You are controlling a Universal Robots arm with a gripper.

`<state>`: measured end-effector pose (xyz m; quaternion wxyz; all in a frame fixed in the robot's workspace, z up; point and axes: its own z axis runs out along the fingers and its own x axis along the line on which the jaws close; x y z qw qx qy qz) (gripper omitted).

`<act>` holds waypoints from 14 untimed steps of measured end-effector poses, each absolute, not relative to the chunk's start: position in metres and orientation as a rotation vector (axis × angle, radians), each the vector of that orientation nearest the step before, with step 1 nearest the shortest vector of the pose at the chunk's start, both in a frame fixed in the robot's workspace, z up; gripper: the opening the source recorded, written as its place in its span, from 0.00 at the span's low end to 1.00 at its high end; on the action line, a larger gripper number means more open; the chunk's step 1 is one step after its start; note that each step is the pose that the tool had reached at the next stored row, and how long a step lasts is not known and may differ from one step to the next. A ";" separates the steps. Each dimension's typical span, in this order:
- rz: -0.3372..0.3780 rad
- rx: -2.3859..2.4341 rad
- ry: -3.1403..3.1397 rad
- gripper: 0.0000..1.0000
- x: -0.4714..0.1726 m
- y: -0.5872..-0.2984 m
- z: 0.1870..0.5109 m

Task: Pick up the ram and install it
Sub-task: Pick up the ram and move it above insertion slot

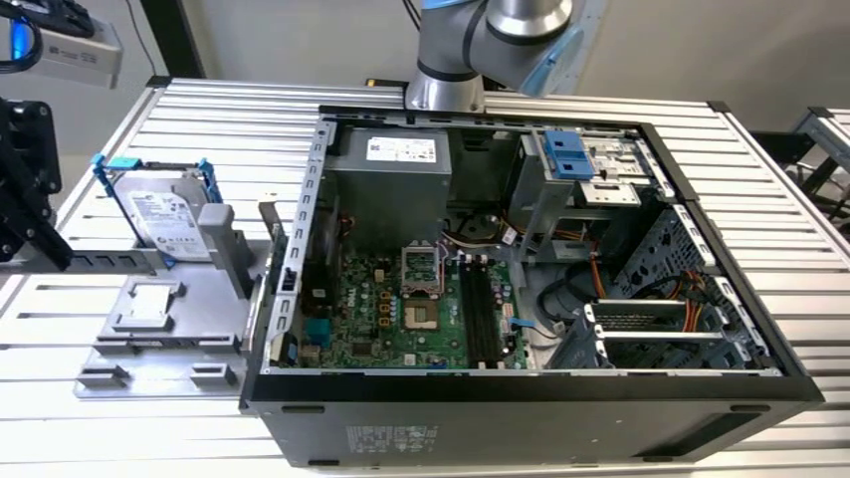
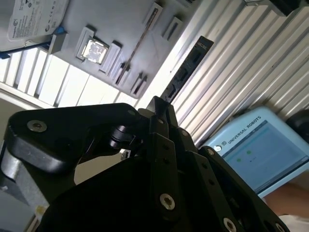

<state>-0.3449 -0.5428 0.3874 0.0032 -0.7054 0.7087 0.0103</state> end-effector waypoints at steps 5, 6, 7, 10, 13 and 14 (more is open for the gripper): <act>0.032 -2.212 2.222 0.00 -0.345 -0.543 0.390; 0.032 -2.212 2.222 0.00 -0.345 -0.543 0.390; 0.032 -2.212 2.222 0.00 -0.345 -0.543 0.390; 0.032 -2.212 2.222 0.00 -0.341 -0.543 0.390; 0.032 -2.212 2.222 0.00 -0.331 -0.542 0.390; 0.032 -2.212 2.222 0.00 -0.327 -0.542 0.390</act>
